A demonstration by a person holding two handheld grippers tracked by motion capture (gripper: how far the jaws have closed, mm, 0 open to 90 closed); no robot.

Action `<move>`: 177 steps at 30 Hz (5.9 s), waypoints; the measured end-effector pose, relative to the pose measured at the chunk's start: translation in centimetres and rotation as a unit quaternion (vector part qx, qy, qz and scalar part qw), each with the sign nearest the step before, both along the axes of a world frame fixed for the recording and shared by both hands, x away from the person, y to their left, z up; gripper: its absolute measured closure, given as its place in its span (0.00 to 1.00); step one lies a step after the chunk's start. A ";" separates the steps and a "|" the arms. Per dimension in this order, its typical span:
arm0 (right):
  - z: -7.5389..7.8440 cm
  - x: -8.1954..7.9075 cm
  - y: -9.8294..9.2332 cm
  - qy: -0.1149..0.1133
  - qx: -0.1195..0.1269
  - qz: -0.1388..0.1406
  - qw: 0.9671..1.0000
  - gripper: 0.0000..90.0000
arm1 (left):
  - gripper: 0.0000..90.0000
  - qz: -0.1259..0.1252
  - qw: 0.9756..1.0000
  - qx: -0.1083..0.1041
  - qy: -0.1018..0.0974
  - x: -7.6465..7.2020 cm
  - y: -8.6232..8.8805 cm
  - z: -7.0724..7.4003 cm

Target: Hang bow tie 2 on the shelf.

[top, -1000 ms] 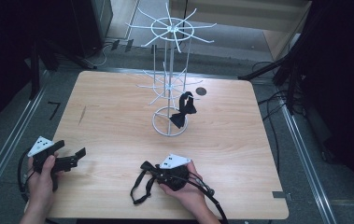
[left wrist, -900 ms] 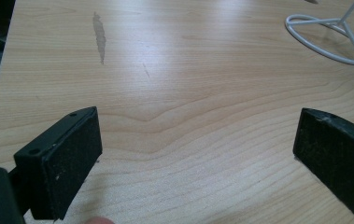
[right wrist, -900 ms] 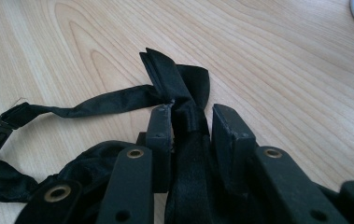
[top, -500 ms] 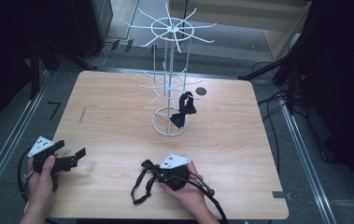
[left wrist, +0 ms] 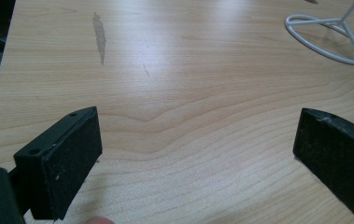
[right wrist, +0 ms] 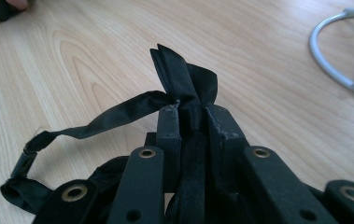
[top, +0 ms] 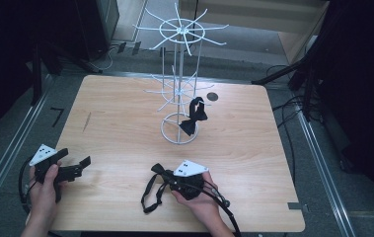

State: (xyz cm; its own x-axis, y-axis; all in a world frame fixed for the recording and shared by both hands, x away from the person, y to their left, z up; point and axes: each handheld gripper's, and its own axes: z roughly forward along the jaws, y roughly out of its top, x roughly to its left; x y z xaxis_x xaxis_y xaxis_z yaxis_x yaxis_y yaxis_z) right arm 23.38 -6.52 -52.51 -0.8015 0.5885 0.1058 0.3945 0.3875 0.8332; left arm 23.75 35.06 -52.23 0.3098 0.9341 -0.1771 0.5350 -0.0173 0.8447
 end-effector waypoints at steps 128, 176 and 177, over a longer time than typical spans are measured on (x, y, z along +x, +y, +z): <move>12.0 1.8 -5.7 -0.159 0.124 -0.105 0.974 0.85 | 0.02 0.000 1.000 -0.001 0.000 0.0 0.0 0.0; 13.8 4.0 -5.9 -0.167 0.132 -0.121 0.970 0.85 | 0.02 -0.001 1.000 0.000 0.000 0.0 0.0 0.0; 13.8 4.0 -6.0 -0.166 0.132 -0.121 0.970 0.85 | 0.02 0.000 1.000 0.000 0.000 0.0 0.0 0.0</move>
